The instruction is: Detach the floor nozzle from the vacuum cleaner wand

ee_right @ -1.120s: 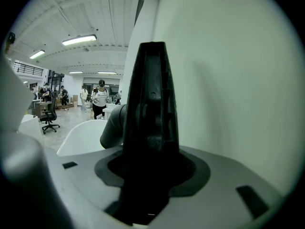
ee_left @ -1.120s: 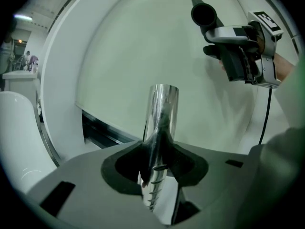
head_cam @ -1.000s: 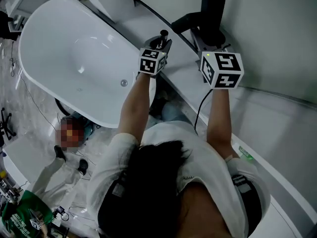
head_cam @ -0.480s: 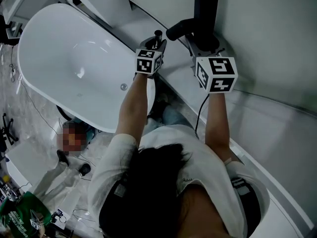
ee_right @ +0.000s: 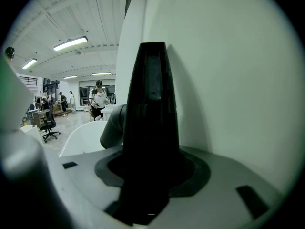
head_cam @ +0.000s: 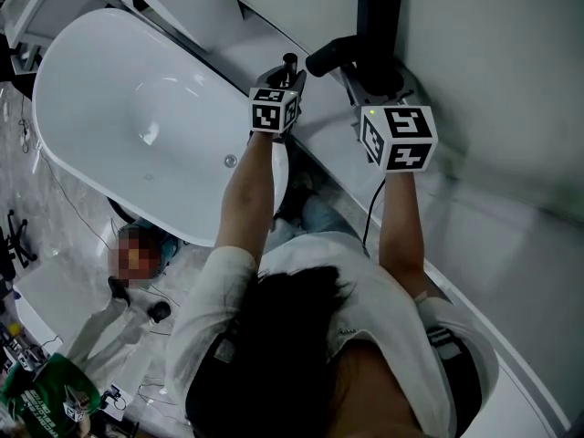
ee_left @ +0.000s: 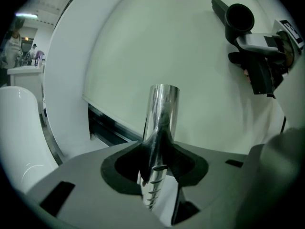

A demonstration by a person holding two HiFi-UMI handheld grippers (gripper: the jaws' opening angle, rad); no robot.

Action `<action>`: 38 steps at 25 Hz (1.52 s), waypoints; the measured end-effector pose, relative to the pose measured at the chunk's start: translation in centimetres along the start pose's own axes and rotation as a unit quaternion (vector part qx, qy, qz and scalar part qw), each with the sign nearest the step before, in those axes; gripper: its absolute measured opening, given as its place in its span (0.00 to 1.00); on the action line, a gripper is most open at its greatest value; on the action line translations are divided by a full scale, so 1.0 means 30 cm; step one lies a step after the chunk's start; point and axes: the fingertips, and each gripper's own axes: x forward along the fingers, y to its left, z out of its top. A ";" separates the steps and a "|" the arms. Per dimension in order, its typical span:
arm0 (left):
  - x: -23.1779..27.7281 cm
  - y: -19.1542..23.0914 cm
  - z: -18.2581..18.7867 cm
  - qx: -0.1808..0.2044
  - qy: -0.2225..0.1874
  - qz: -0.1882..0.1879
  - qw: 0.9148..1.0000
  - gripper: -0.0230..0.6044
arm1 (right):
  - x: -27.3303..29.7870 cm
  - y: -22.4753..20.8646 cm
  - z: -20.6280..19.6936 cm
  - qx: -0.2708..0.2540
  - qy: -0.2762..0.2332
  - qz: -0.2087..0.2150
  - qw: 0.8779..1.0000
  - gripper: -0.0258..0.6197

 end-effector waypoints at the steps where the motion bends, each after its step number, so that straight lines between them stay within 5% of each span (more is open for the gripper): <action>1: 0.003 0.006 -0.001 -0.001 0.004 0.001 1.000 0.26 | 0.006 0.003 -0.002 0.002 0.001 0.000 1.000 0.37; 19: 0.037 0.062 0.000 -0.030 0.005 0.018 0.999 0.27 | 0.022 -0.023 -0.032 0.008 0.008 0.001 1.000 0.37; 24: 0.007 0.053 -0.008 -0.038 -0.002 0.021 0.999 0.35 | 0.023 -0.020 -0.022 0.006 0.003 0.009 1.000 0.37; 38: -0.347 0.001 0.156 -0.033 -0.124 0.051 0.990 0.42 | -0.015 0.005 -0.039 0.046 -0.013 -0.001 0.999 0.37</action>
